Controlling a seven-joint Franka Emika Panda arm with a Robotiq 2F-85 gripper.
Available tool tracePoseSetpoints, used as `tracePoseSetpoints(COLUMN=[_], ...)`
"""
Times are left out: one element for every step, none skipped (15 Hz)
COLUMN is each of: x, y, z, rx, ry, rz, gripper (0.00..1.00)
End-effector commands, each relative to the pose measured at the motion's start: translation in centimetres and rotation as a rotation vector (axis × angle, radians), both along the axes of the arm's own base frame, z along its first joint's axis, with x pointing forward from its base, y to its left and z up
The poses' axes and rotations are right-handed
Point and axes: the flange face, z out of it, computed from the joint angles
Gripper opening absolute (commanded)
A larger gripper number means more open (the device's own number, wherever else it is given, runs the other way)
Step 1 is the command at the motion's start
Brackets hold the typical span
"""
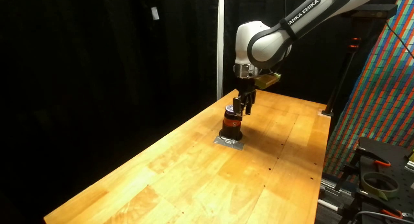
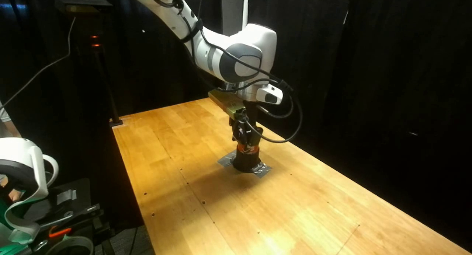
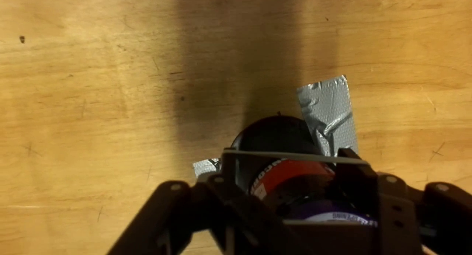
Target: Put the rubber band around the base of the cup
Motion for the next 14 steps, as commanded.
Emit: tracePoseSetpoints(x=[-2.0,-2.4,-2.7,-3.3,-3.7,-4.1,-4.4,-4.7,-5.0,-5.1,-5.3,-5.6,-5.8,-6.1], y=[-0.3,-0.3,-0.3,-0.4,-0.5,-0.6,-0.8,-1.0,-1.3,-1.7,-2.1,-2.4,-2.7,-2.8], z=[0.6,0.4,0.3,0.2,0.1,0.1,0.0,0.0,0.0,0.1,0.0,-0.1,-0.2,-0.1], rx=[0.008,0.008,0.008,0.009,0.008,0.010,0.012,0.019,0.021,0.025,0.026,0.032,0.036,0.044], ry=[-0.109,-0.141,-0.165,-0.186,-0.207,-0.228,-0.248,-0.281,-0.311,-0.370,-0.401,-0.435,-0.466,-0.500], rz=[-0.017,-0.024,-0.026,-0.031,-0.034,-0.040,-0.045,-0.056,-0.067,-0.084,-0.092,-0.103,-0.109,-0.116], gripper=[0.42,0.34,0.27,0.19,0.12,0.07,0.05,0.03,0.01,0.04,0.05,0.06,0.07,0.07])
